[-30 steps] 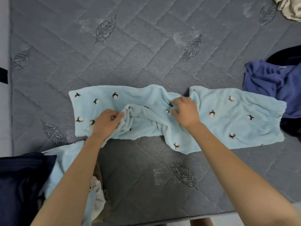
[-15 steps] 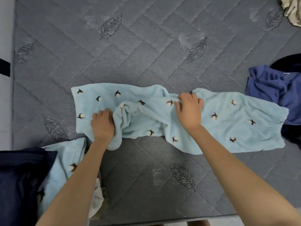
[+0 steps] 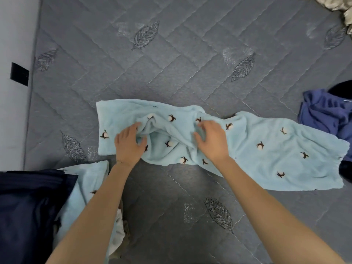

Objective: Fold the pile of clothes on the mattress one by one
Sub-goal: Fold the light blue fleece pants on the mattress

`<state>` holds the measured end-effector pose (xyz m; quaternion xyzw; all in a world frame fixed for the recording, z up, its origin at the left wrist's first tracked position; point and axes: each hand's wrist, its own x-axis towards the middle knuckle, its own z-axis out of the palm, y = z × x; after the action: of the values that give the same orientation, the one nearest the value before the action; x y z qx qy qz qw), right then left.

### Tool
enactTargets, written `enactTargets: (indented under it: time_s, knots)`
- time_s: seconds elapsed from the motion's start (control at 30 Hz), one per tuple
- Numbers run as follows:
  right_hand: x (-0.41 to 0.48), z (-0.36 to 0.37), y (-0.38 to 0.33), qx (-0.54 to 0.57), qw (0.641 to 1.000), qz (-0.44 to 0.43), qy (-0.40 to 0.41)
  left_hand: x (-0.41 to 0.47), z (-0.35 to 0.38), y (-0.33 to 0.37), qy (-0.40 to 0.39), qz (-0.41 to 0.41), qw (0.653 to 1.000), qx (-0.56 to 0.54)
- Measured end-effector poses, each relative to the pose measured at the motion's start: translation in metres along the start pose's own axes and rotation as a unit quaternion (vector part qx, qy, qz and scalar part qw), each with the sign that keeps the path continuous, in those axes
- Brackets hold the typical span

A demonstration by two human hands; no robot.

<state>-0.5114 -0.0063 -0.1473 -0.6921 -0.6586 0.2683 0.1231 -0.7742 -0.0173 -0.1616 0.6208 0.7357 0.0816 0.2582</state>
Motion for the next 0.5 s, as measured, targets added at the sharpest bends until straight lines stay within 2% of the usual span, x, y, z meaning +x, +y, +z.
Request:
enactTargets:
  time_s: [0.07, 0.1, 0.13, 0.2, 0.27, 0.33, 0.37, 0.43, 0.5]
  knots:
    - [-0.009, 0.015, -0.001, -0.046, 0.994, 0.014, -0.101, -0.002, 0.012, -0.007, -0.039, 0.014, 0.996, 0.077]
    - [-0.014, 0.023, -0.001, -0.079, 0.990, 0.011, -0.117, 0.000, 0.015, -0.009, -0.027, 0.019, 0.995, 0.091]
    - [-0.018, 0.030, -0.001, -0.097, 0.990, 0.008, -0.107, 0.003, 0.016, -0.008, -0.005, 0.015, 0.995, 0.094]
    - [-0.019, 0.041, 0.001, -0.089, 0.995, -0.002, -0.033, 0.012, 0.014, -0.004, 0.031, -0.002, 0.995, 0.094]
    - [-0.017, 0.044, 0.002, -0.066, 0.997, -0.017, 0.024, 0.020, 0.013, -0.003, 0.059, 0.007, 0.995, 0.085]
    - [-0.015, 0.043, 0.001, -0.013, 0.997, -0.066, 0.045, 0.024, 0.010, -0.008, 0.069, 0.019, 0.995, 0.069]
    - [-0.016, 0.040, -0.002, 0.022, 0.995, -0.089, 0.027, 0.025, 0.008, -0.011, 0.062, 0.028, 0.996, 0.063]
    - [-0.025, 0.040, -0.003, 0.061, 0.990, -0.103, -0.072, 0.023, 0.002, -0.018, 0.014, 0.060, 0.996, 0.072]
    - [-0.028, 0.041, 0.000, 0.043, 0.974, -0.037, -0.220, 0.015, -0.011, -0.015, -0.109, 0.057, 0.982, 0.143]
